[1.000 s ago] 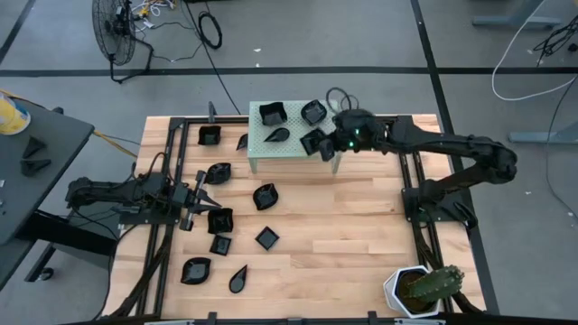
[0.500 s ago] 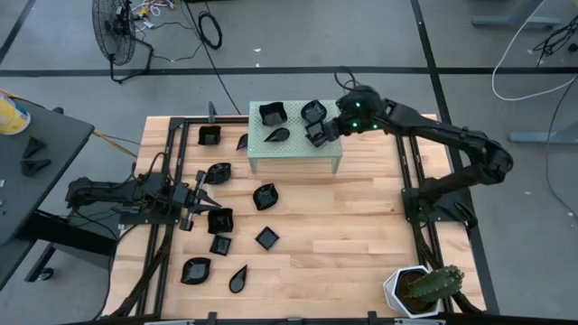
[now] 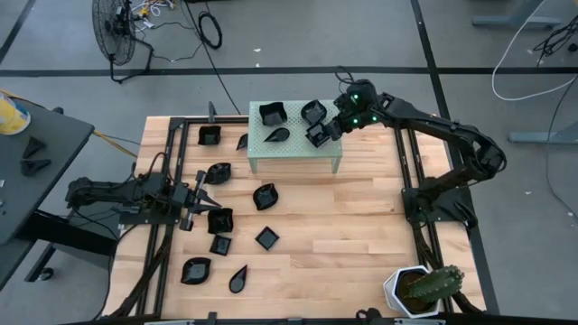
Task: Pick & Place Mini shaped plates
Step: Stack the square plate on top of the square plate on the shelf
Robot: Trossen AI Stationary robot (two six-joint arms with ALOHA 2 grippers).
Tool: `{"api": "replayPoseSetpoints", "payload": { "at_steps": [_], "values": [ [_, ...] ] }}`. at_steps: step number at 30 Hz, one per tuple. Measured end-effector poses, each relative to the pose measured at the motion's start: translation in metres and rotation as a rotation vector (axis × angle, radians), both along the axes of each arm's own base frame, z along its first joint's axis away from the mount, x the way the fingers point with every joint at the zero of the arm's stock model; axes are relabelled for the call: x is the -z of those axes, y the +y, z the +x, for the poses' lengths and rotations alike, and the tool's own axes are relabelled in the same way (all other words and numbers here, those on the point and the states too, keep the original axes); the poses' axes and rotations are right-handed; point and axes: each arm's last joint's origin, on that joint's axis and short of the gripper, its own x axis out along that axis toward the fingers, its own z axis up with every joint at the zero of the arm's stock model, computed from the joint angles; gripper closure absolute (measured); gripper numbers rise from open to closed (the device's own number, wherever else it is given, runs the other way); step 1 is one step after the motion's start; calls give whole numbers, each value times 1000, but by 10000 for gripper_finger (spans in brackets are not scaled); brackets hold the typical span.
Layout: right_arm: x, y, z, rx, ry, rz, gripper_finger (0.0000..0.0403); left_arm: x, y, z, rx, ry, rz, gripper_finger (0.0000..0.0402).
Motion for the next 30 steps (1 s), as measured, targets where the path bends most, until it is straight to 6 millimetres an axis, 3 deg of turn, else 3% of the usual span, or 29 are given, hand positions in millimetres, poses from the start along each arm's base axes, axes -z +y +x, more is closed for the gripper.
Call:
{"api": "replayPoseSetpoints", "payload": {
  "at_steps": [9,30],
  "values": [
    [1,-8,-9,1,3,25,394,0,0,0,0,0,0,378],
    [10,-12,-2,-42,7,12,391,0,0,0,0,0,0,378]
  ]
}}
